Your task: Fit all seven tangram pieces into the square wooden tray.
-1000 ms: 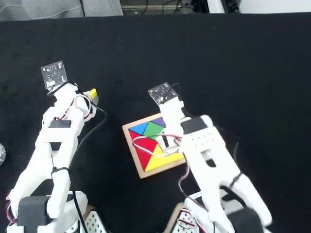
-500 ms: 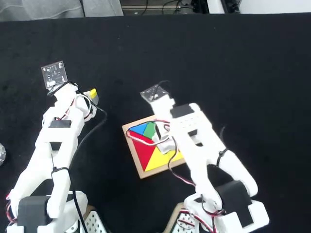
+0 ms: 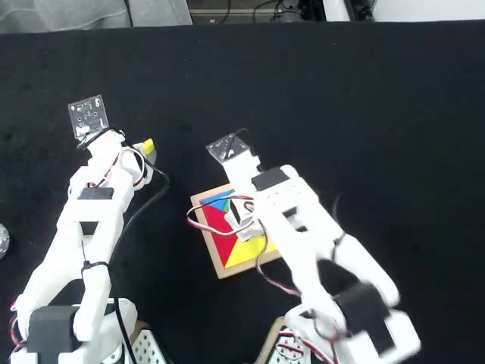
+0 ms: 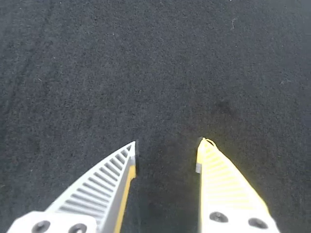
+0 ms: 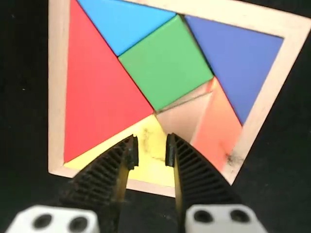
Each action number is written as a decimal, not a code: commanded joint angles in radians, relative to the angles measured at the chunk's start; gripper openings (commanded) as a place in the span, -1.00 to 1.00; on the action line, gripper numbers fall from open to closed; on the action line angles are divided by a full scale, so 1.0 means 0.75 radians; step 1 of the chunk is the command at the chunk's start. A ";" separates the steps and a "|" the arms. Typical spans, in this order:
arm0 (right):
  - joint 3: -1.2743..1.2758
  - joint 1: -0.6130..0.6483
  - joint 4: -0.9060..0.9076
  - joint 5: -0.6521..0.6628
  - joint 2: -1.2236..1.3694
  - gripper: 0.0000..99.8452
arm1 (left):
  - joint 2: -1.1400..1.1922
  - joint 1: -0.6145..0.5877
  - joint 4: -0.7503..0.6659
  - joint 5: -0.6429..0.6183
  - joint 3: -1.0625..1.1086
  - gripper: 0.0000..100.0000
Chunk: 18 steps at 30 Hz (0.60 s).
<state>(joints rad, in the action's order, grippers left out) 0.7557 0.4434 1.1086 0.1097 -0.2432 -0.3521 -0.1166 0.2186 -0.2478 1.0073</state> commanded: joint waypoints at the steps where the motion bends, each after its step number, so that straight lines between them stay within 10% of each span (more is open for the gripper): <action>1: 0.021 -0.078 0.004 -0.010 -0.222 -0.79 | -0.006 0.015 -0.004 0.012 -0.046 -0.59; 12: 0.165 -0.033 -0.100 0.002 -0.298 -0.79 | -0.006 0.011 -0.004 0.012 -0.046 -0.59; 18: 0.132 -0.423 -0.229 -0.002 -0.345 -0.80 | -0.023 -0.021 0.008 0.008 -0.046 -0.59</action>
<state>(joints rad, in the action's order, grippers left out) 0.8922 0.2885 1.0042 0.1097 -0.4611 -0.3521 -0.1166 0.2186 -0.2478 1.0073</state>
